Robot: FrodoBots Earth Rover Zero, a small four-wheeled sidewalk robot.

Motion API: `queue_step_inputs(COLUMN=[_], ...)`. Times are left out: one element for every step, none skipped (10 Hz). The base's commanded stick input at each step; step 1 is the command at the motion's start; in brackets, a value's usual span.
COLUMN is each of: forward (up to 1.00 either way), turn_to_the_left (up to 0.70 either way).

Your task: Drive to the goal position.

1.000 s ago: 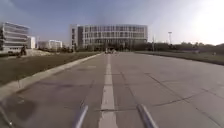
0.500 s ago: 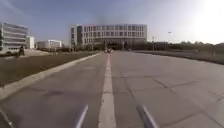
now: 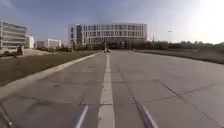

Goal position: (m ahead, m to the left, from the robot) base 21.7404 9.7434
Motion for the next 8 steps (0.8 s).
queue_step_inputs(forward=[0.7,0.7,0.7,0.7,0.7,0.7,0.7,0.7], turn_to_the_left=[-0.14,-0.14,-0.14,-0.14,-0.14,-0.14,-0.14,-0.14])
